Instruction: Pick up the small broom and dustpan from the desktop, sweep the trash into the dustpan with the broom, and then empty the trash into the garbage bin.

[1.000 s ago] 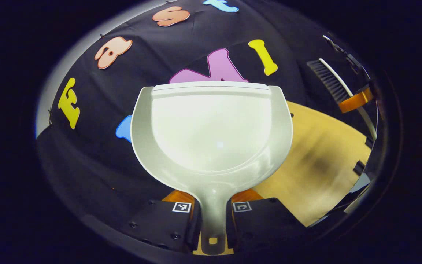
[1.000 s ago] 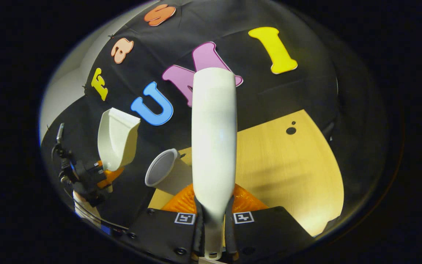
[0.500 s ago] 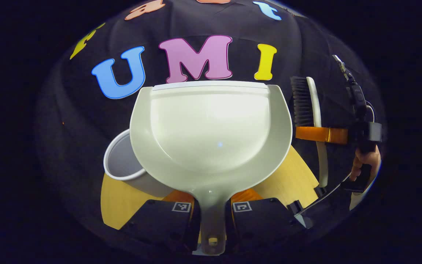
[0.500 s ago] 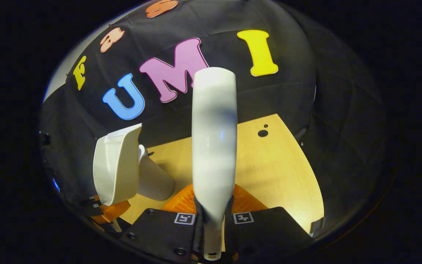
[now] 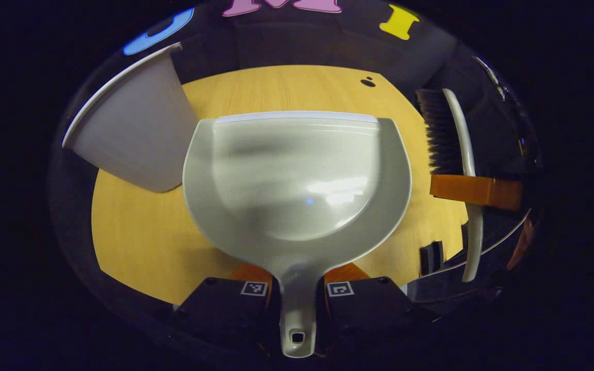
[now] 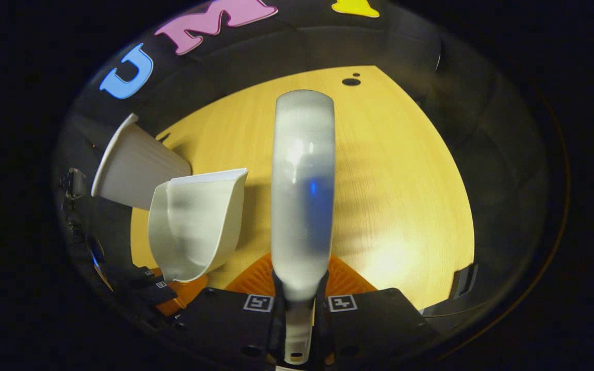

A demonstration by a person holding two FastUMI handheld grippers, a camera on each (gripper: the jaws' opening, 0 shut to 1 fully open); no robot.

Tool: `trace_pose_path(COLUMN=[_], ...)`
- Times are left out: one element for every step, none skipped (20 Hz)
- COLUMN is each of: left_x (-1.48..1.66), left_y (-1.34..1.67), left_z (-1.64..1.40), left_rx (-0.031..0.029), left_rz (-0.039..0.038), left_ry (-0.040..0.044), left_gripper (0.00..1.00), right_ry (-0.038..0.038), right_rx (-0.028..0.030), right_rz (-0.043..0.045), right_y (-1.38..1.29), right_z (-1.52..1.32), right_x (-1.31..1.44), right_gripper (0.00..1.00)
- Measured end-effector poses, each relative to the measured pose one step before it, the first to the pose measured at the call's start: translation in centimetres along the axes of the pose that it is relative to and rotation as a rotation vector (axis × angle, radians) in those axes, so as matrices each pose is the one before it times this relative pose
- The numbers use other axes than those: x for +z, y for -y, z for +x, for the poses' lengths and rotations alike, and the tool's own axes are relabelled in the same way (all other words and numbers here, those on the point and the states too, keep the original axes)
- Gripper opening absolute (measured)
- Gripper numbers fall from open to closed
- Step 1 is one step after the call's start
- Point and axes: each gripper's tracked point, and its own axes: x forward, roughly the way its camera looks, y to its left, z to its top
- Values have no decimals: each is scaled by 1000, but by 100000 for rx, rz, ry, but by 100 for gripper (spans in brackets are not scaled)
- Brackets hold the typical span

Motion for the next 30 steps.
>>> trace_pose_path(left_x=[-509, -465, -562, -110, -253, 103, 58, 168, 19, 41, 138, 226, 299, -111, 136, -73, -227, -232, -301, 347, -135, -21, -4, -68, -187, -371, -91, -43, 48, 170], left_y=[-146, -9, 250, 47, 33, 53, 240, 150, 17, 4, 207, 246, 114, -118, -248, -143, 160, 56, -194, -70, 79, 15, 49, 56, 109, 148, 250, 387, 437, 127], left_z=[794, 971, 621, 223, 283, -532, -535, -266, -132, 259, -205, -231, -213, -15, 80, 167, 89, 79, 79, -570, 433, 38, -58, -25, 1, -197, -74, -153, -79, 41], left_rx=[2034, 1406, 1069, 498, -179, -590, -953, -730, 104, 383, -224, -763, -1334, -40, 1335, 1005, -12, 85, 480, 337, 67, -69, 75, 80, -557, -1266, -1501, -1566, -1285, 88], left_rz=[-219, -143, -768, -1201, -1294, -904, -1054, -918, -310, -213, -463, -273, -184, -55, 1057, 867, 211, 385, 640, 1024, 266, -124, -302, -53, -332, -405, 10, 616, 2328, 2950], left_ry=[-1947, -1162, -1033, -1165, -1705, -2211, -1381, -492, -608, -1272, -1412, -1529, -1492, -595, 203, -170, -186, -1329, -2492, 248, -1133, 471, -420, -655, -1268, -2312, -1065, -195, 794, 987], left_gripper=[25, 25, 25, 26, 25, 26, 26, 26, 26, 26, 26, 25, 25, 25, 26, 26, 26, 26, 28, 28, 28, 28, 28, 28, 29, 29, 30, 30, 35, 42], right_ry=[-3456, -3637, -3279, -2762, -1682, -2426, -1770, -1462, -2102, -2830, -2191, -2741, -1920, -2718, -1371, 693, 43, -1319, -132, -156, 57, 163, -414, 242, -201, -456, -516, 132, 372, -264], right_rx=[-1177, -1206, -776, -69, -81, -121, -1678, -1163, -1634, -1314, -1123, 84, 787, 1302, 95, -636, -380, 86, 82, -68, -117, 131, 49, 68, -56, 288, -17, -83, -305, -127], right_rz=[-250, -738, -241, -314, 829, -522, -857, -1227, -1213, -519, 393, 1262, 1232, 885, -144, -238, -121, 201, 602, 200, -43, 226, 335, 404, 256, 19, -418, 1, -10, -23], right_y=[273, 76, -151, -325, -482, -448, -124, -106, 139, 189, 172, 132, -94, -181, -208, -72, -2, 138, -58, -90, -8, -22, 31, 35, -41, 32, 125, 195, 118, 2], right_z=[753, 891, 658, 815, 696, 652, 492, 678, 697, 677, 626, 560, 512, 358, 353, -55, 273, -155, 66, -38, 10, -56, 39, -62, 12, 11, -82, -66, -107, -147], right_x=[-1042, -504, -609, -257, -134, -259, -46, -117, -350, -409, -312, -505, -249, -405, -182, 239, -34, -500, 33, 89, 69, 86, -36, 63, 0, -96, -7, 66, -61, -40], right_gripper=[24, 24, 24, 24, 24, 24, 24, 24, 24, 24, 24, 24, 24, 20, 21, 24, 24, 24, 24, 24, 20, 26, 27, 30, 30, 34, 34, 34, 35, 35])
